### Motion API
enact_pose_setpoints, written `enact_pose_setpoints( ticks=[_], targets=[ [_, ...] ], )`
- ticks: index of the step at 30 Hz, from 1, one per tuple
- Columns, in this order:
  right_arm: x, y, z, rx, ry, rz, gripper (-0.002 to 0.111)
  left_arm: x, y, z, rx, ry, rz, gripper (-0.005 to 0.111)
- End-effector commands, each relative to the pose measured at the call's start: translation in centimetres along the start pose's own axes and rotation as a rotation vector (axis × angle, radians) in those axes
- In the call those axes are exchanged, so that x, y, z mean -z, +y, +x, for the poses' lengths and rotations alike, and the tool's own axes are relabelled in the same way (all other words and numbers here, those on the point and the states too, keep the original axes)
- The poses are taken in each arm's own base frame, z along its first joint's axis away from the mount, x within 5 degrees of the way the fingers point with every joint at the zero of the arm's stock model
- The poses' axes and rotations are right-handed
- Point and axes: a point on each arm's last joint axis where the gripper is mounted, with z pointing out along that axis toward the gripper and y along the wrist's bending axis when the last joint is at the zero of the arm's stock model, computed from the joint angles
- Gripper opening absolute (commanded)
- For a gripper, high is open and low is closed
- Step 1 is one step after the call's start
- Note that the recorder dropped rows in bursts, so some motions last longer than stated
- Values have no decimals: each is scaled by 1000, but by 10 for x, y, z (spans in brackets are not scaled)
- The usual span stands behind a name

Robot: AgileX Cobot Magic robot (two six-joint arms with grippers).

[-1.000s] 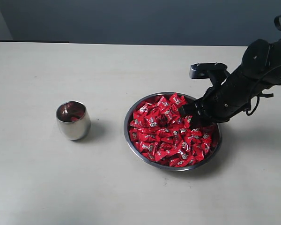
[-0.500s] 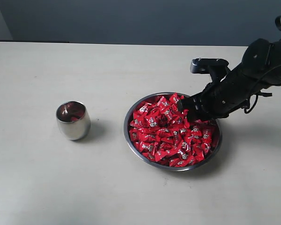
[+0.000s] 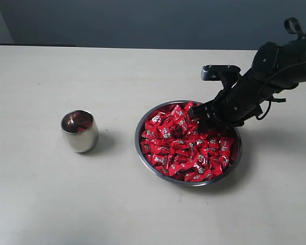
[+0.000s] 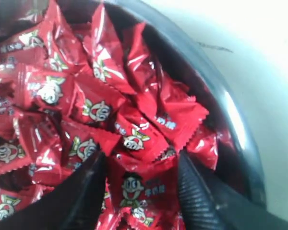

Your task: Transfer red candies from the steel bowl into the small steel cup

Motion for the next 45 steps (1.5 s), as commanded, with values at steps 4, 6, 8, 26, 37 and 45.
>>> enact_pose_setpoints(
  ticks=[4,6,8,26,37,45],
  targets=[
    [-6,-3,3,-3,49,4,46,0,0,1,0,-6,-1,0],
    [-10,-4,5,-5,67,3,46,0,0,1,0,-6,-1,0],
    [-12,-4,6,-9,74,3,46,0,0,0,0,-8,-1,0],
    [-10,-4,5,-14,63,0,45,0,0,1,0,-6,-1,0],
    [-3,-1,-3,-2,44,-4,36,0,0,1,0,-6,-1,0],
    [-3,-1,-2,-3,49,-3,36,0,0,1,0,-6,-1,0]
  ],
)
